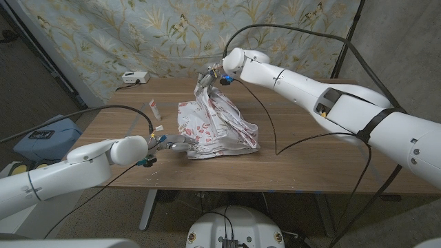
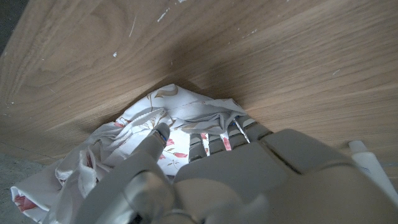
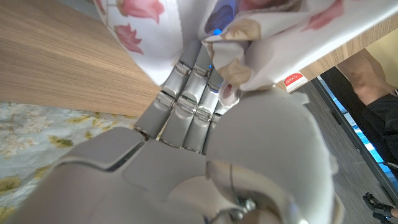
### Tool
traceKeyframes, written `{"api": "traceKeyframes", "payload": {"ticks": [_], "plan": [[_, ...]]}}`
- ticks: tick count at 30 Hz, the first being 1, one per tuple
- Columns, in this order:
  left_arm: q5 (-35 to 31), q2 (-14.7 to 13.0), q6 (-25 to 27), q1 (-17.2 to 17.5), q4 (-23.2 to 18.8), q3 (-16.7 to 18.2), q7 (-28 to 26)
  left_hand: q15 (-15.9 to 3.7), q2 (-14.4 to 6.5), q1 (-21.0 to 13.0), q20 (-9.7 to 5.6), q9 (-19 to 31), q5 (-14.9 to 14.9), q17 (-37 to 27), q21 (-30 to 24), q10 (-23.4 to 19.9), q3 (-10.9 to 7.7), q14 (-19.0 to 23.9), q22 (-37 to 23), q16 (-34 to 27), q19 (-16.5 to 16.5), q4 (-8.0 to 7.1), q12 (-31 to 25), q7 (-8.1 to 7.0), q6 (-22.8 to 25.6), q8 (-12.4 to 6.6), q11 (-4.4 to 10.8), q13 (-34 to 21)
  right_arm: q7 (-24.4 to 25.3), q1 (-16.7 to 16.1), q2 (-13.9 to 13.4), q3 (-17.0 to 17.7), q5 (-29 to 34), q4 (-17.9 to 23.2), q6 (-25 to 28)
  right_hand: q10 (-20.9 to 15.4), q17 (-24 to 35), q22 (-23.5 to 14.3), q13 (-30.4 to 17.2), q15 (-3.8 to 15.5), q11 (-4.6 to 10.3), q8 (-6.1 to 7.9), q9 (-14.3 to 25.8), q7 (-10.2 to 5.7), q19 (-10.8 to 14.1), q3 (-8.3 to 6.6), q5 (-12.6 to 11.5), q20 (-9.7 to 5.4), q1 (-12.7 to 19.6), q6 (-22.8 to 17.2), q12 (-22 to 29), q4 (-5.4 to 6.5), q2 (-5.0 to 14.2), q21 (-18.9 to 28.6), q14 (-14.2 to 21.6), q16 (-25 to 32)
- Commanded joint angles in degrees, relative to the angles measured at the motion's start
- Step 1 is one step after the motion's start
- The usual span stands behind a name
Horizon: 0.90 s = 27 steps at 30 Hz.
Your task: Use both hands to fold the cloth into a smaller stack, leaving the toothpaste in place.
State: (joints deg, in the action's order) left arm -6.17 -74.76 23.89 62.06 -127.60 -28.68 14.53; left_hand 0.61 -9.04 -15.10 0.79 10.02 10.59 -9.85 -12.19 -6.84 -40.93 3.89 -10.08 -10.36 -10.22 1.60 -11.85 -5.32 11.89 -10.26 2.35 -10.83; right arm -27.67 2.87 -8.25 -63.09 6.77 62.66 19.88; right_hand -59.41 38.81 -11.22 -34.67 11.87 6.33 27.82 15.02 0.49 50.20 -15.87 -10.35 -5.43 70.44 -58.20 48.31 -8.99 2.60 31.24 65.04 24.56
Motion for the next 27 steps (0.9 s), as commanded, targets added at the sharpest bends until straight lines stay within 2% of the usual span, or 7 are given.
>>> {"api": "traceKeyframes", "payload": {"ticks": [1, 11, 27], "plan": [[-0.05, 0.16, -0.33, 0.12, -0.08, -0.04, -0.1, 0.16, -0.17, -0.61, 0.03, 0.2, -0.14, -0.23, 0.14, -0.6, -0.21, 0.53, -0.2, -0.09, -0.54, 0.4, -0.24, -0.07, 0.36, -0.4, 0.08, -0.19, -0.68, 1.08, 3.05, -1.1, -0.33, -5.07, -1.07, -0.37, 0.3, 0.07, -0.31, 1.4, -0.18, 0.21, 0.31, 0.35, -0.21, 0.18, -0.41, -0.21, 0.72, 0.04, -0.11, -0.08, -0.01, 0.44, 0.81, -0.27], [-0.13, 0.43, -0.74, 0.19, 0.03, -0.1, -0.37, 0.1, -0.18, -0.71, 0.02, 0.2, -0.14, -0.21, 0.13, -0.64, -0.2, 0.55, -0.2, -0.07, -0.61, 0.58, -0.23, -0.12, 0.45, -0.38, 0.2, -0.19, -1.46, 1.33, 5.53, -2.12, -0.6, -8.61, -1.54, -0.24, 0.47, 0.1, -0.46, 1.44, -0.31, 0.15, 0.34, 0.27, -0.3, 0.3, -0.39, -0.26, 0.88, 0.03, -0.23, -0.11, 0.02, 0.8, 1.07, -0.62], [-0.71, 1.2, -0.65, 0.14, -0.05, -0.34, -0.67, 0.04, -0.2, -0.83, -0.1, 0.2, -0.15, -0.22, 0.13, -0.71, -0.19, 0.65, -0.2, -0.08, -0.69, 0.82, -0.21, -0.33, 0.65, -0.37, 0.14, -0.19, -2.22, 2.26, 10.95, -3.46, -1.13, -17.13, -3.3, -0.25, 0.81, 0.14, -0.24, 1.35, -0.08, 0.01, 0.47, 0.15, -0.55, 0.48, -0.33, -0.26, 0.85, 0.26, -0.61, 0.05, 0.18, 1.29, 1.14, -1.26]]}}
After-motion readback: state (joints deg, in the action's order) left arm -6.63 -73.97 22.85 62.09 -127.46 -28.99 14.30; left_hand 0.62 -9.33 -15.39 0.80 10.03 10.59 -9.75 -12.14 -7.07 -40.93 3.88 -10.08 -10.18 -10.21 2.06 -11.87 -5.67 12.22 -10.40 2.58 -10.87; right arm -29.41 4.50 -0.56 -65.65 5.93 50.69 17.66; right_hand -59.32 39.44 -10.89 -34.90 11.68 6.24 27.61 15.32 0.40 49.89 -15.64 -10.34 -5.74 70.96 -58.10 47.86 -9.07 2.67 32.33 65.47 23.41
